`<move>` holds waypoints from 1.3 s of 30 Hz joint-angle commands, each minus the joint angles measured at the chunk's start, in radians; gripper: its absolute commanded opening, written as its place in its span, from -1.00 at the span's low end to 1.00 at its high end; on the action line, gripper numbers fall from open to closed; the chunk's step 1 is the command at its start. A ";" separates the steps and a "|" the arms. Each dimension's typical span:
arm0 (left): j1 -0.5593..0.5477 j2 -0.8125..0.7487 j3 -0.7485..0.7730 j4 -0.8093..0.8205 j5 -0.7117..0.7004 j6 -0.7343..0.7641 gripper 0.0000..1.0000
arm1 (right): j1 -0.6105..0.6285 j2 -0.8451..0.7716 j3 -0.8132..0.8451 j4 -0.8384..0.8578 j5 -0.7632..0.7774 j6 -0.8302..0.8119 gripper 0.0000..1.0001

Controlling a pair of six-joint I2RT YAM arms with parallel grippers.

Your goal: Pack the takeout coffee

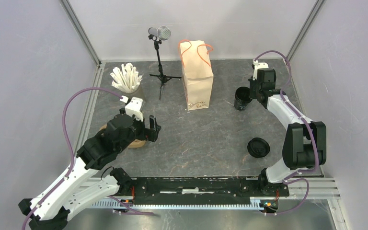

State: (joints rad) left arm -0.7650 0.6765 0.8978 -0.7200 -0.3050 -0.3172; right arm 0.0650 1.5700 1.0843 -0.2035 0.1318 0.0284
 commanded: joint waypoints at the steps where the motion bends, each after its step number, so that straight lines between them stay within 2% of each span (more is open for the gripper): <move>1: 0.001 -0.009 0.001 0.016 0.005 0.003 1.00 | -0.004 -0.015 0.026 0.021 0.002 0.001 -0.72; 11: 0.001 -0.006 0.001 0.017 0.004 0.003 1.00 | -0.004 -0.040 0.024 0.031 -0.004 0.004 -0.79; 16: 0.001 -0.002 0.001 0.016 0.007 0.003 1.00 | -0.004 -0.051 0.016 0.043 0.008 0.002 -0.67; 23: 0.001 0.000 0.001 0.016 0.009 0.003 1.00 | -0.004 -0.050 0.014 0.046 0.002 0.002 -1.00; 30: 0.001 -0.003 0.000 0.014 0.007 0.003 1.00 | -0.004 -0.067 0.018 0.046 -0.004 0.003 -1.00; 34: 0.001 -0.004 -0.001 0.014 0.006 0.000 1.00 | -0.004 -0.053 0.028 0.021 -0.007 0.008 -0.62; 39: 0.001 -0.003 -0.002 0.014 0.006 0.000 1.00 | -0.004 -0.047 0.025 0.011 0.013 -0.005 -0.54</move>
State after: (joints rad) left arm -0.7650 0.6743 0.8963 -0.7204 -0.3046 -0.3168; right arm 0.0643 1.5448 1.0843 -0.2012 0.1322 0.0311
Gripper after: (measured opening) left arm 0.997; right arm 0.228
